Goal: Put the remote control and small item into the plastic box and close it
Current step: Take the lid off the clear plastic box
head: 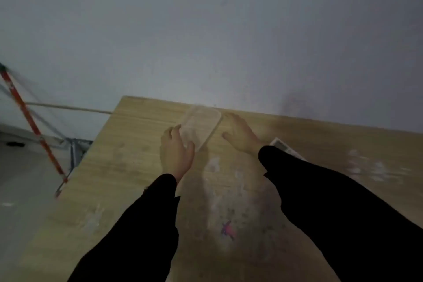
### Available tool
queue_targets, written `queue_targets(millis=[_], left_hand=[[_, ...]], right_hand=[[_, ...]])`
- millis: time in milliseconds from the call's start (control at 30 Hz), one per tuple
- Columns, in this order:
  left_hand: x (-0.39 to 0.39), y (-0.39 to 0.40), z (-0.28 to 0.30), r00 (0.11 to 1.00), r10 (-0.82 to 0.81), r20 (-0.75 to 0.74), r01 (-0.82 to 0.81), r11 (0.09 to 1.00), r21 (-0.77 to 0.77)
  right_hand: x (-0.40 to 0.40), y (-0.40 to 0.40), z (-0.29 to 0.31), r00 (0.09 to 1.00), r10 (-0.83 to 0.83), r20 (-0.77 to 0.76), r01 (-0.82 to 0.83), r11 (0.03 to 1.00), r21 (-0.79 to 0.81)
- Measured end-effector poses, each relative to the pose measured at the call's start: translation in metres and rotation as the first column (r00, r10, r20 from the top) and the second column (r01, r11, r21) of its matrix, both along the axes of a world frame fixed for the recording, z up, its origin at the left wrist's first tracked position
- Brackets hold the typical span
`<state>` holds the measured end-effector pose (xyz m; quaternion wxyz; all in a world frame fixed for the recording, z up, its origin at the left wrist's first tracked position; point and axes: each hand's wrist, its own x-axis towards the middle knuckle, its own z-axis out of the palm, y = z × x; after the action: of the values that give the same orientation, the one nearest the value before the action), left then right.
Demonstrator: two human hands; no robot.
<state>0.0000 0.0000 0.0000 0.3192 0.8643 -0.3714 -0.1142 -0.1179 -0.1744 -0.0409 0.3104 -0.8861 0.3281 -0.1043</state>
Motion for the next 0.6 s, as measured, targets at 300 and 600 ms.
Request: queue_targets(millis=[300, 600], left_hand=[[0.017, -0.023, -0.057, 0.833, 0.332, -0.442, -0.375, 0.927, -0.012], [0.006, -0.014, -0.057, 0.828, 0.320, -0.460, -0.373, 0.927, -0.027]], right_hand=[[0.072, -0.048, -0.044, 0.990, -0.138, -0.024, 0.140, 0.970, 0.198], [0.015, 0.005, -0.033, 0.942, -0.327, 0.072, 0.296, 0.915, 0.276]])
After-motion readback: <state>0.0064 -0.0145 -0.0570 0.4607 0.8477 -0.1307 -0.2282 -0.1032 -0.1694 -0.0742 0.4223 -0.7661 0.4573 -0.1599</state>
